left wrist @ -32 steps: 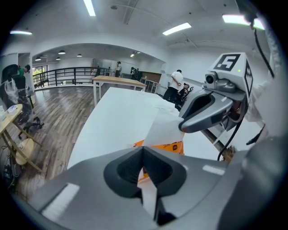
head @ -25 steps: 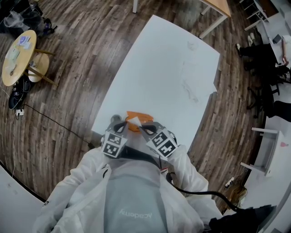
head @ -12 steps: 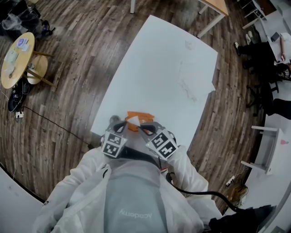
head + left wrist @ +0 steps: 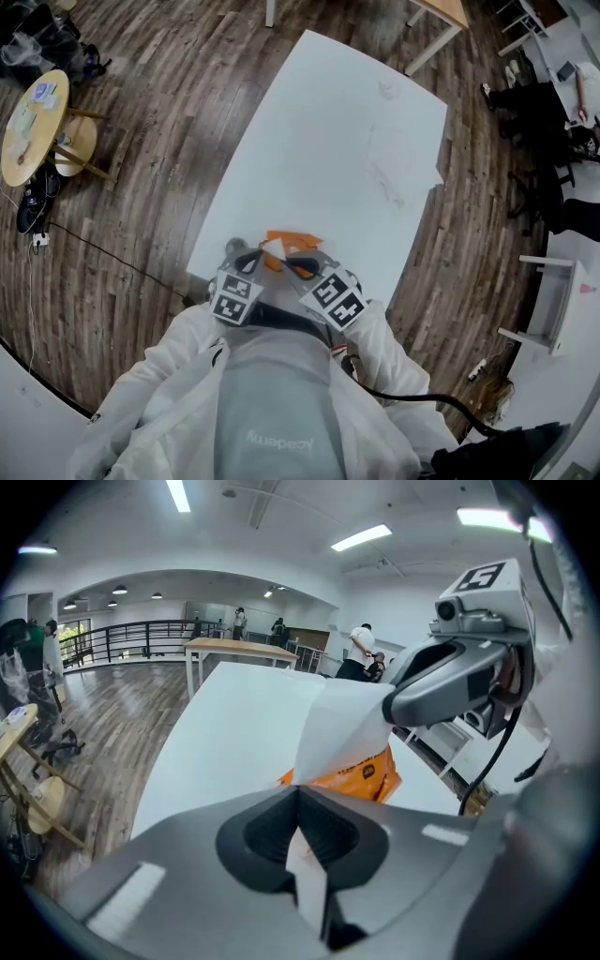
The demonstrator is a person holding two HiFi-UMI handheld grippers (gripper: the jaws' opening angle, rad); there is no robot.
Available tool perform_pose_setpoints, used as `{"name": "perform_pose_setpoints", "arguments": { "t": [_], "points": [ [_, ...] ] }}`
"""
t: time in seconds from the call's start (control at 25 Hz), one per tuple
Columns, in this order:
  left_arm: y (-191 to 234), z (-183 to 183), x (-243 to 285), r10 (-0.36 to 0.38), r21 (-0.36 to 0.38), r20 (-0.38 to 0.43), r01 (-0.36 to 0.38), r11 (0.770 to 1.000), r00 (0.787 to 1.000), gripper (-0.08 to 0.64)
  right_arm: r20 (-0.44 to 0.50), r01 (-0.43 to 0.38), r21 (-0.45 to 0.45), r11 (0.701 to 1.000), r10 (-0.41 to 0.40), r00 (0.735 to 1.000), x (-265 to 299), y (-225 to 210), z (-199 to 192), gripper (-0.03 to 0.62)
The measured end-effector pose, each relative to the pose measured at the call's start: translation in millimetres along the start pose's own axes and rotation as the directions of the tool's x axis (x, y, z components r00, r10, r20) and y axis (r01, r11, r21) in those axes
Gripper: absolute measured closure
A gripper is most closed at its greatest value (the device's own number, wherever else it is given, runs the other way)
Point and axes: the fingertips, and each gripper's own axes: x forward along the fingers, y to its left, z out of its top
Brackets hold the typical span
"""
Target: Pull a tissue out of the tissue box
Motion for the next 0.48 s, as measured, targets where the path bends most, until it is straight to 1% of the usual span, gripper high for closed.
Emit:
{"name": "perform_pose_setpoints", "arguments": {
  "t": [0.24,0.48],
  "points": [
    [-2,2,0,-0.005,0.009,-0.002,0.005,1.000,1.000,0.560,0.037,-0.005,0.007,1.000,0.005,0.999,-1,1,7,0.588],
    [-3,4,1,-0.005,0.011,0.001,0.005,1.000,1.000,0.560,0.052,-0.020,0.014,1.000,0.020,0.998,-5,4,12,0.588]
  ]
}}
